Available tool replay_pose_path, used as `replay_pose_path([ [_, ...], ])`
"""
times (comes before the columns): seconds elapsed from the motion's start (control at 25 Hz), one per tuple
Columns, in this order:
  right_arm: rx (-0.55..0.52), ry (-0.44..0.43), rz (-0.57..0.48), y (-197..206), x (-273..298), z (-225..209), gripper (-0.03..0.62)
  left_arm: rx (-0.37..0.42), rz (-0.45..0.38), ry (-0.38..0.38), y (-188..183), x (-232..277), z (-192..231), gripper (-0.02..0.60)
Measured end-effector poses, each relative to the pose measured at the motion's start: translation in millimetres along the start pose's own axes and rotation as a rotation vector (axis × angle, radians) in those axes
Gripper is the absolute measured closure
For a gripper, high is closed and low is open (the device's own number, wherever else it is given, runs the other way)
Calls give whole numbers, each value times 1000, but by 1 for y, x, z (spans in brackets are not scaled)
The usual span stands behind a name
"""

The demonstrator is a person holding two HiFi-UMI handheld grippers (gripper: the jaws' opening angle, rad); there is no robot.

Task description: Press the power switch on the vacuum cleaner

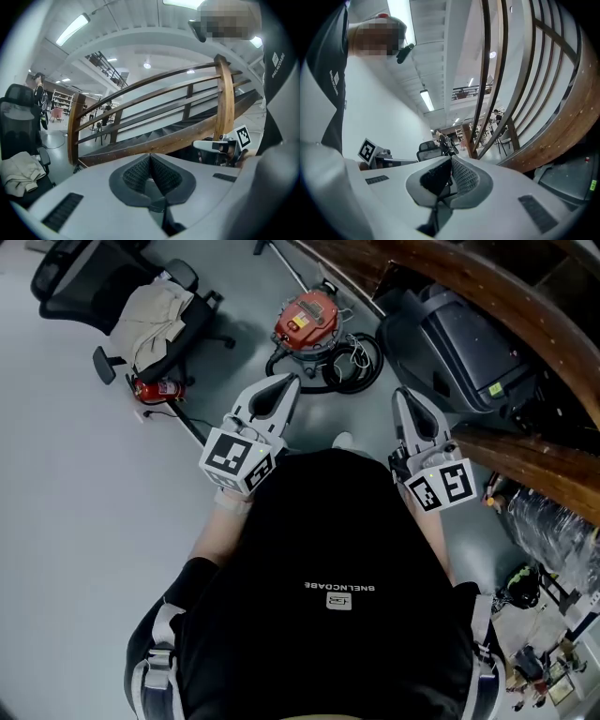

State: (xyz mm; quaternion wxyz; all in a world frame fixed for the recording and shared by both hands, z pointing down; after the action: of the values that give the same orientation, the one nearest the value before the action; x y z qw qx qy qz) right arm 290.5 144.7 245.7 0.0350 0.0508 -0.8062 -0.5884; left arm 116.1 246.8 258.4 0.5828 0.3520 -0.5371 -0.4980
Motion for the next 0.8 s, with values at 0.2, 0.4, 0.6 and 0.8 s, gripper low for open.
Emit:
replay_pose_path([
  [0.2,11,-22,-20,-5,-15,-15,565,3,5,-30,1,11,-11,567],
  [0.4,19,-38,-30,-6,-38,-36,565,3,17,-67,8,25,-33,566],
  [0.6,41,-34,-32,-2,-52,-53,565,14,42,-64,14,38,-49,566],
  [0.8,55,-14,-26,-1,-44,-64,565,8,46,-61,10,52,-40,566],
])
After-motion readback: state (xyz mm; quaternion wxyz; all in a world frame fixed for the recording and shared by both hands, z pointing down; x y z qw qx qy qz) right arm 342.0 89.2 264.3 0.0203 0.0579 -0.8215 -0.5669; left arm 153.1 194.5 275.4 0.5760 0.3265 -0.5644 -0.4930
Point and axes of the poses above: the fingertips, and each gripper's own axes: x forward along the fingers, z to its left, y out of its underside, the point moved 3 cm from there along -x, backward along the fingers, and after that the axes turned 11 degrees about -y, right-handed, at the moved point
